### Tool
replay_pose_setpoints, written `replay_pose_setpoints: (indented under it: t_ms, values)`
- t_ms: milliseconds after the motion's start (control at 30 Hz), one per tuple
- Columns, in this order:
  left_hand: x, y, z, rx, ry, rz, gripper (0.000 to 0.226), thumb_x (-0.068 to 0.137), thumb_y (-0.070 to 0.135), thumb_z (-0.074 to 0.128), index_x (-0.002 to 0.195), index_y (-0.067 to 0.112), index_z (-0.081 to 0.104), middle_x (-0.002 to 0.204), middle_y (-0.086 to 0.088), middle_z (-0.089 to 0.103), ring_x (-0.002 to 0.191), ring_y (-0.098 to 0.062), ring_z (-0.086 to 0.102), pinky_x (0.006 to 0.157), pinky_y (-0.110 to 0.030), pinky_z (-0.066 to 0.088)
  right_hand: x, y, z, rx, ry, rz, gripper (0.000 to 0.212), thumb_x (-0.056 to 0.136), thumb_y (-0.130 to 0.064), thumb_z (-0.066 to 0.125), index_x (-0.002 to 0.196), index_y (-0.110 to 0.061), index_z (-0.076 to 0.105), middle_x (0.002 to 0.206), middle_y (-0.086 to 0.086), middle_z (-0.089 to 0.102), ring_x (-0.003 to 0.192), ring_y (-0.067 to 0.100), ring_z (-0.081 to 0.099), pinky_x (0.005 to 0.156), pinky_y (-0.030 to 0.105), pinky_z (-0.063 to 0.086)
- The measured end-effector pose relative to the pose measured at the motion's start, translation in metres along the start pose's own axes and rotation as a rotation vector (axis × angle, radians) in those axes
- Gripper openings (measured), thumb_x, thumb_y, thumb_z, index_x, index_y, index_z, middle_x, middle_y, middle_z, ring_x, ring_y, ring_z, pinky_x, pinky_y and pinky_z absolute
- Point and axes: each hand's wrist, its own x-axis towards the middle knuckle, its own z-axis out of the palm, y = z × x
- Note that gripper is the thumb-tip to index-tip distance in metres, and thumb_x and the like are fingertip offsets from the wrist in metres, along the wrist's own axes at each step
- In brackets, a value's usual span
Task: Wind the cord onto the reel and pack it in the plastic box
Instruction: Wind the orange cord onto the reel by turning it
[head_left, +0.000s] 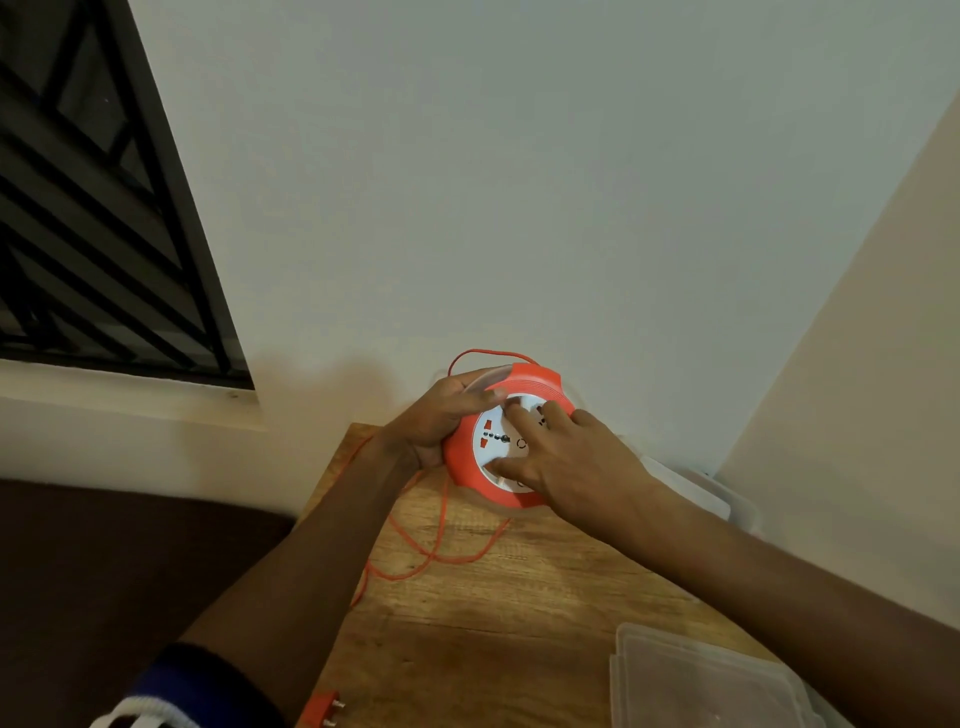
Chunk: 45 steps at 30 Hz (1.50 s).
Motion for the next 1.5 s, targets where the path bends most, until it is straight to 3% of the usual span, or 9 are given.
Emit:
replay_pose_setpoints:
  t_ms: [133, 267, 467, 733, 867, 1000, 1133, 1233, 1500]
  values:
    - [0.002, -0.006, 0.000, 0.012, -0.019, -0.004, 0.057, 0.085, 0.035, 0.077, 0.139, 0.028, 0.060, 0.132, -0.005, 0.073, 0.117, -0.031, 0.072, 0.088, -0.042, 0.061, 0.003, 0.002, 0.002, -0.043, 0.033, -0.032, 0.040, 0.087, -0.026, 0.066, 0.124, -0.038, 0.058, 0.123, 0.015, 0.051, 0.101, 0.031, 0.052, 0.079, 0.042, 0.049]
    - [0.005, -0.010, 0.000, -0.013, -0.051, -0.019, 0.055, 0.092, 0.024, 0.069, 0.146, 0.017, 0.055, 0.131, -0.011, 0.072, 0.112, -0.031, 0.072, 0.089, -0.044, 0.061, 0.005, 0.009, 0.014, 0.024, 0.031, -0.030, 0.062, 0.079, -0.037, 0.075, 0.134, -0.037, 0.047, 0.114, 0.016, 0.056, 0.101, 0.034, 0.056, 0.082, 0.046, 0.048]
    - [0.010, -0.013, 0.007, -0.048, -0.049, -0.015, 0.055, 0.092, 0.025, 0.068, 0.145, 0.016, 0.056, 0.133, -0.013, 0.071, 0.113, -0.032, 0.072, 0.087, -0.043, 0.061, 0.007, 0.004, 0.020, 0.093, 0.116, 0.246, 0.059, 0.083, -0.052, 0.062, 0.132, -0.020, 0.053, 0.089, 0.010, 0.074, 0.070, 0.029, 0.070, 0.074, 0.040, 0.051]
    - [0.018, -0.011, 0.010, 0.041, -0.006, -0.017, 0.044, 0.088, 0.030, 0.071, 0.132, 0.025, 0.065, 0.125, -0.008, 0.076, 0.108, -0.029, 0.075, 0.083, -0.039, 0.062, 0.015, 0.006, 0.026, 0.278, -0.059, 0.381, 0.064, 0.090, -0.039, 0.058, 0.146, -0.021, 0.033, 0.123, 0.008, 0.066, 0.099, 0.029, 0.067, 0.089, 0.041, 0.049]
    - [0.020, -0.015, 0.003, -0.012, -0.031, -0.009, 0.044, 0.088, 0.023, 0.073, 0.132, 0.018, 0.069, 0.131, -0.020, 0.070, 0.110, -0.035, 0.071, 0.092, -0.046, 0.060, 0.012, 0.019, 0.016, 1.019, -0.090, 0.570, 0.043, 0.093, -0.020, 0.044, 0.134, -0.026, 0.053, 0.101, 0.001, 0.071, 0.086, 0.021, 0.067, 0.073, 0.031, 0.050]
    - [0.020, -0.010, -0.001, -0.073, -0.007, 0.003, 0.047, 0.078, 0.027, 0.081, 0.124, 0.027, 0.074, 0.129, -0.018, 0.072, 0.108, -0.034, 0.072, 0.087, -0.045, 0.060, 0.011, 0.024, 0.008, 1.589, -0.184, 0.708, 0.053, 0.093, -0.017, 0.050, 0.144, -0.025, 0.039, 0.090, 0.006, 0.070, 0.068, 0.023, 0.073, 0.070, 0.038, 0.060]
    - [0.021, -0.007, -0.005, -0.055, 0.030, 0.013, 0.059, 0.076, 0.033, 0.082, 0.132, 0.026, 0.068, 0.130, -0.017, 0.072, 0.113, -0.037, 0.070, 0.095, -0.053, 0.057, 0.012, 0.020, 0.016, 0.766, -0.100, 0.448, 0.058, 0.086, -0.030, 0.058, 0.142, -0.027, 0.039, 0.117, 0.004, 0.067, 0.100, 0.026, 0.065, 0.083, 0.039, 0.054]
    - [0.019, -0.002, -0.007, -0.043, 0.041, 0.006, 0.058, 0.075, 0.035, 0.082, 0.130, 0.029, 0.067, 0.128, -0.014, 0.074, 0.111, -0.034, 0.073, 0.083, -0.045, 0.062, 0.010, 0.019, 0.022, 0.300, 0.075, 0.157, 0.049, 0.085, -0.026, 0.064, 0.133, -0.030, 0.052, 0.122, 0.006, 0.060, 0.104, 0.028, 0.060, 0.079, 0.037, 0.050]
    - [0.017, -0.004, -0.012, -0.058, -0.031, 0.013, 0.034, 0.084, 0.029, 0.077, 0.118, 0.034, 0.078, 0.125, -0.009, 0.076, 0.108, -0.027, 0.075, 0.080, -0.037, 0.062, 0.017, 0.021, 0.021, 0.144, 0.092, -0.006, 0.040, 0.086, -0.025, 0.065, 0.125, -0.032, 0.057, 0.141, 0.016, 0.040, 0.115, 0.034, 0.048, 0.082, 0.042, 0.048]
